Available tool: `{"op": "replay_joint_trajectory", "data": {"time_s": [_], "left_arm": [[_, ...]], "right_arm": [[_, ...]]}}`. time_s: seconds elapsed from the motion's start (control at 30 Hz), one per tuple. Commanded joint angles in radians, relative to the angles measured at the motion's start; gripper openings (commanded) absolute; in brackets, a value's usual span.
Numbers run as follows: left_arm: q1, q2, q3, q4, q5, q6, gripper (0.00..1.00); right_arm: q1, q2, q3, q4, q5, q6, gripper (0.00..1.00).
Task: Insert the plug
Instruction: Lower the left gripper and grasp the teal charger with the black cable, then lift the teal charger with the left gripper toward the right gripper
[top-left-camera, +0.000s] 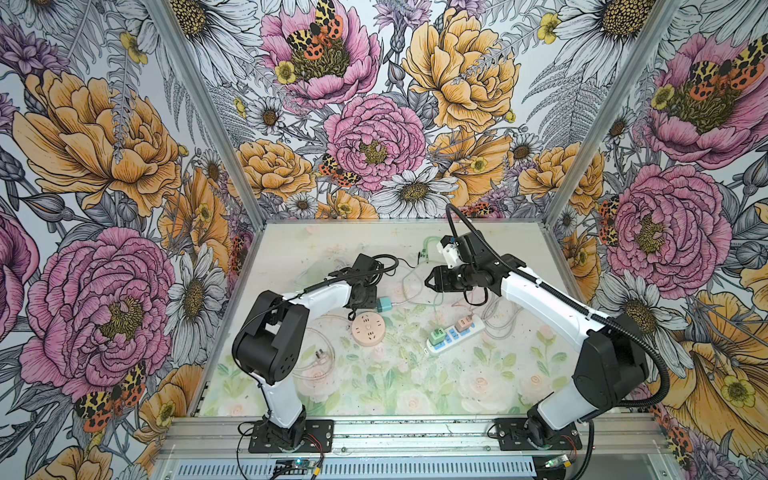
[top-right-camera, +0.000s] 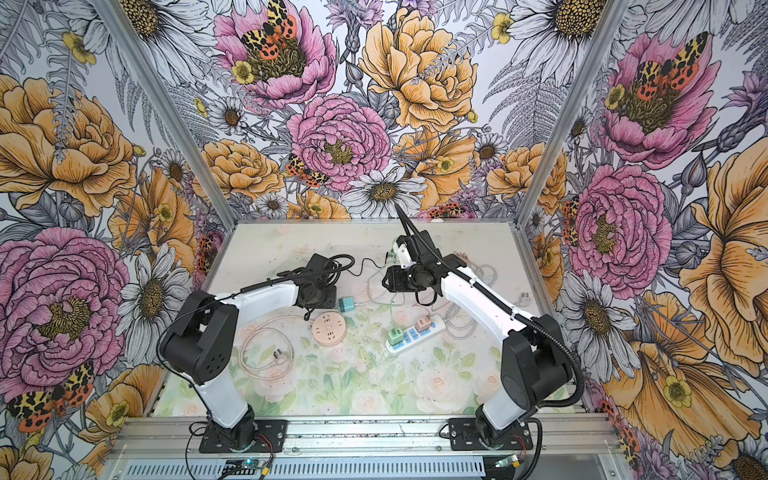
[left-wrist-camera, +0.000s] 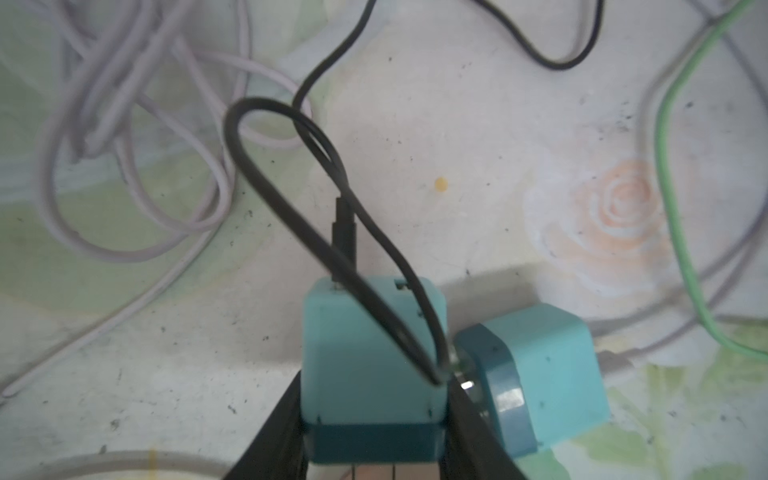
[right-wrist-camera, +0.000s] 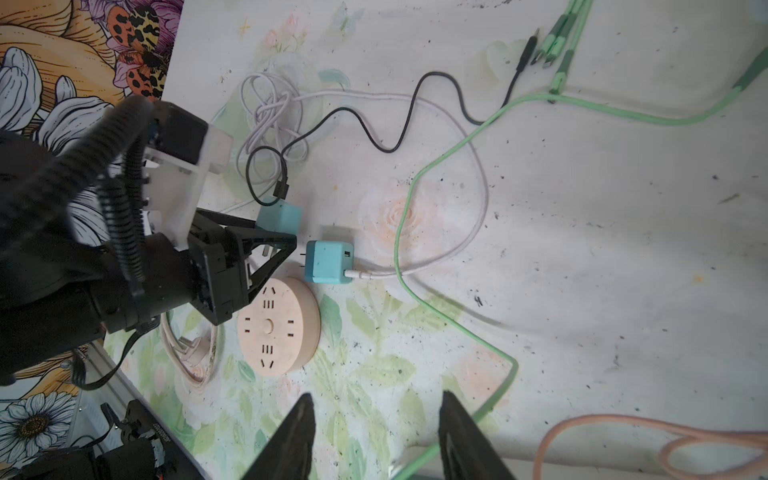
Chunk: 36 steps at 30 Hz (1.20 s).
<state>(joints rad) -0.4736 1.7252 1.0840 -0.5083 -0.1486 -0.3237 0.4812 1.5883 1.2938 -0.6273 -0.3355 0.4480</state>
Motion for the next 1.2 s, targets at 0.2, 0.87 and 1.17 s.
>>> {"op": "replay_joint_trajectory", "data": {"time_s": [0.2, 0.87, 1.17], "left_arm": [[-0.010, -0.340, -0.246, 0.280, 0.055, 0.218, 0.29], [-0.067, -0.630, -0.474, 0.421, 0.140, 0.304, 0.31], [-0.114, -0.673, -0.491, 0.420, 0.199, 0.316, 0.33]], "right_arm": [[0.058, 0.085, 0.122, 0.024, -0.179, -0.029, 0.50], [0.178, 0.217, 0.242, 0.041, -0.332, -0.069, 0.50], [0.200, 0.266, 0.281, 0.043, -0.333, -0.074, 0.50]]}}
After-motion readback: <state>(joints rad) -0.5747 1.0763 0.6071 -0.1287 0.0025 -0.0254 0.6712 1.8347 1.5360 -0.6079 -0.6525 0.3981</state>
